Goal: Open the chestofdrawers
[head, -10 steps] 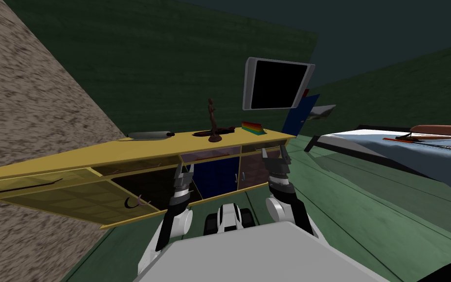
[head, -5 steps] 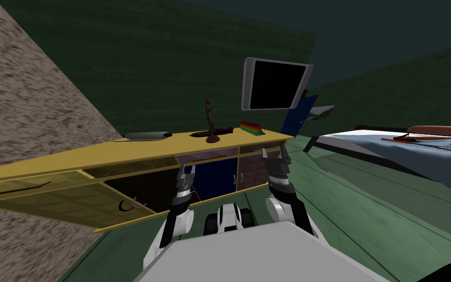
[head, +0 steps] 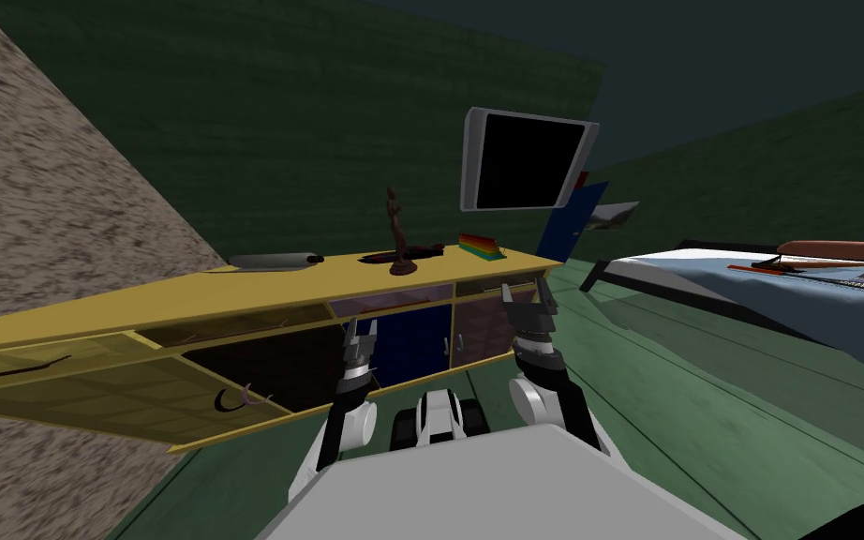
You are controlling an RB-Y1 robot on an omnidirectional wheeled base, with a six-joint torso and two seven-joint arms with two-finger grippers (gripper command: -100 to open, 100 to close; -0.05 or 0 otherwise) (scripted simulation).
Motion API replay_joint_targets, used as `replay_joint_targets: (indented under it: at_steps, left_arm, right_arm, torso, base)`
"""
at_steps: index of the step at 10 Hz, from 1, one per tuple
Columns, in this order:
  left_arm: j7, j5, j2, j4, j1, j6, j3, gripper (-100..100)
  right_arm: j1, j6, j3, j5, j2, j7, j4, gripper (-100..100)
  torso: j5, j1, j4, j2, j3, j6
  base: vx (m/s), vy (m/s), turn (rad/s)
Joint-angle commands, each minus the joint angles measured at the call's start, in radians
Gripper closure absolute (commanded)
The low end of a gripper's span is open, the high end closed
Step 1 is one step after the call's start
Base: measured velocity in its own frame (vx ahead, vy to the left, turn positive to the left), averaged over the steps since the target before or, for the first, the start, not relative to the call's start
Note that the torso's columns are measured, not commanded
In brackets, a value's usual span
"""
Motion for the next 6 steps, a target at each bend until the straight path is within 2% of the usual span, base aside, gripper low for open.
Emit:
replay_joint_targets:
  at_steps: [1, 2, 3, 6]
  left_arm:
    - [0.009, 0.006, -0.030, 0.042, -0.011, -0.019, 0.000, -100]
    - [0.007, 0.005, -0.023, 0.035, -0.010, -0.014, 0.000, -100]
    - [0.004, 0.008, -0.023, 0.009, -0.020, 0.020, 0.005, -100]
    - [0.000, 0.012, -0.021, -0.034, -0.032, 0.075, 0.012, -100]
  right_arm:
    - [0.000, 0.000, 0.000, 0.000, 0.000, 0.000, 0.000, 0]
    - [0.000, 0.000, 0.000, 0.000, 0.000, 0.000, 0.000, 0]
    - [0.000, 0.000, 0.000, 0.000, 0.000, 0.000, 0.000, 0]
    - [0.000, 0.000, 0.000, 0.000, 0.000, 0.000, 0.000, 0]
  torso:
    - [0.000, 0.000, 0.000, 0.000, 0.000, 0.000]
    - [0.000, 0.001, 0.000, 0.000, 0.000, 0.000]
    - [0.001, 0.002, 0.000, 0.001, 0.001, 0.000]
    - [0.000, 0.001, 0.000, -0.001, 0.000, 0.000]
  base:
    - [0.033, -0.043, -0.005]
    - [0.014, -0.018, 0.000]
    - [0.025, -0.004, 0.016]
    - [0.037, -0.003, 0.013]
